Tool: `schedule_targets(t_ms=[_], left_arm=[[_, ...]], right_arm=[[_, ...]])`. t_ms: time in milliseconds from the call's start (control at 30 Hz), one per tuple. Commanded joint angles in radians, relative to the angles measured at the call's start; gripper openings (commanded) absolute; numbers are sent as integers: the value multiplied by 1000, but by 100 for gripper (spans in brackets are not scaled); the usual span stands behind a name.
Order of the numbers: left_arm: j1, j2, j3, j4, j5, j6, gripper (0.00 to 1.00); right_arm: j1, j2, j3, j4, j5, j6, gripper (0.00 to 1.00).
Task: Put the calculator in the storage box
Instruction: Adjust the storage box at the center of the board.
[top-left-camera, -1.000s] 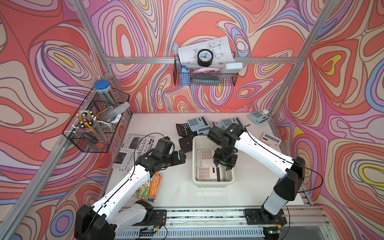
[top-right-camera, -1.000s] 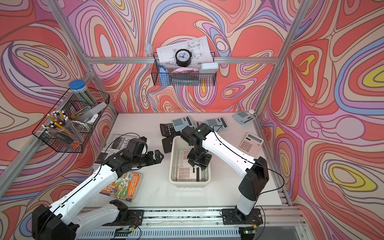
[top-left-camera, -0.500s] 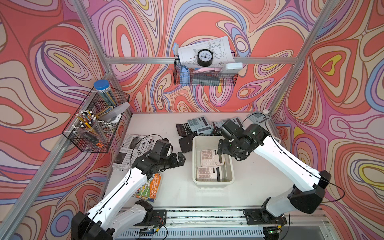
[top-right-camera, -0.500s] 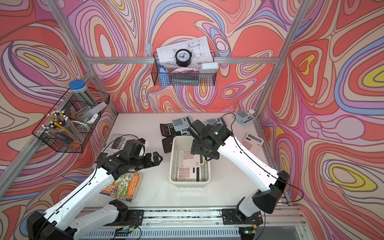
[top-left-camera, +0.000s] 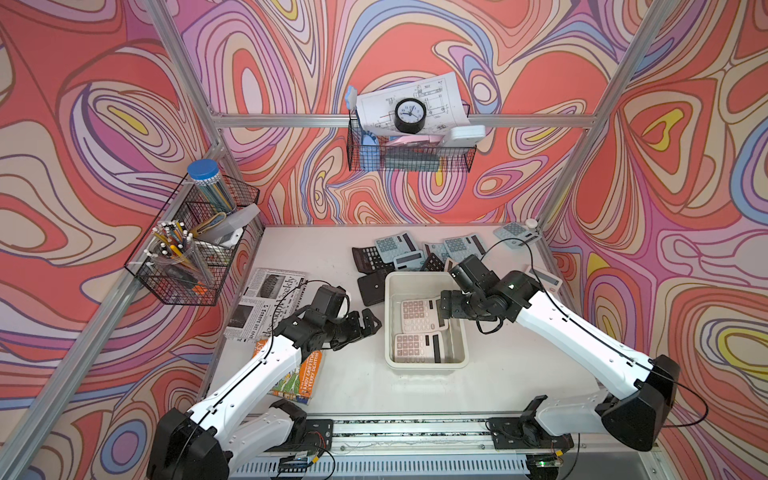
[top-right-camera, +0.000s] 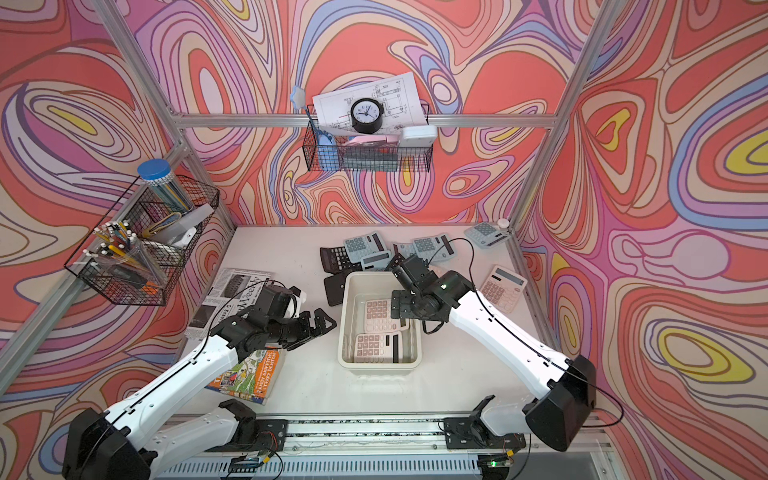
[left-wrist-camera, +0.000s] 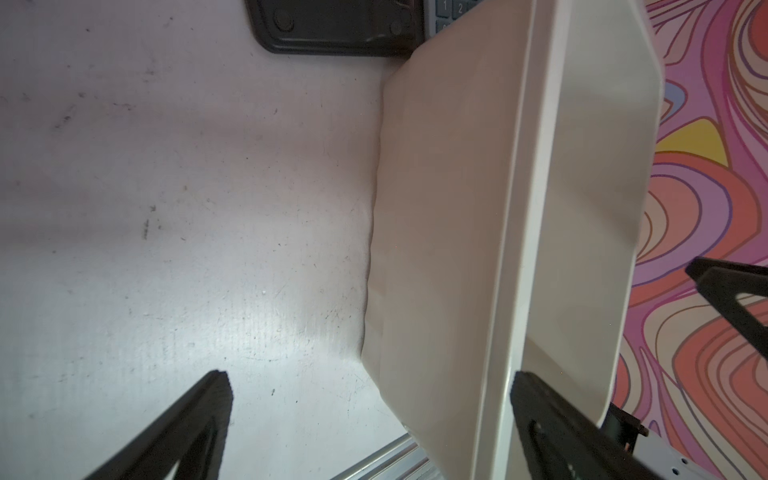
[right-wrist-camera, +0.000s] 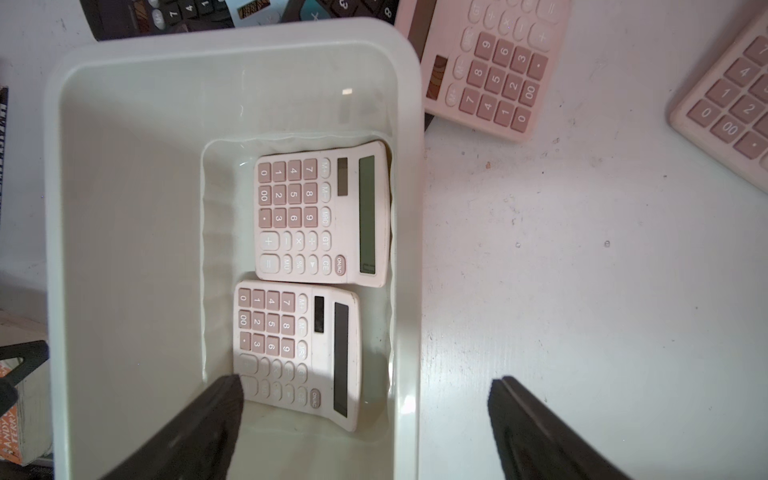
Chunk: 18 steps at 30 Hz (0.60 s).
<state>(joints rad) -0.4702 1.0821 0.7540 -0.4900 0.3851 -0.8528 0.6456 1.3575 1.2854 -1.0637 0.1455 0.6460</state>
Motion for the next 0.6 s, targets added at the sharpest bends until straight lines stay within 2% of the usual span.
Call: schedule_targets(t_ms=[0,100,333,567], left_arm=[[6,33,22,87,25,-23,99],[11,65,56,85,18,-2,99],[45,127,109,88,7,42,98],[164,156,148,81,14,99,99]], right_arm=[[-62,-38,-55,129,-133,-54,95],[-106,-36,-97,161,-187,-74,95],[-112,-34,-162,276,-342,-72,95],[-112,-23,-206,356,-422,-47,96]])
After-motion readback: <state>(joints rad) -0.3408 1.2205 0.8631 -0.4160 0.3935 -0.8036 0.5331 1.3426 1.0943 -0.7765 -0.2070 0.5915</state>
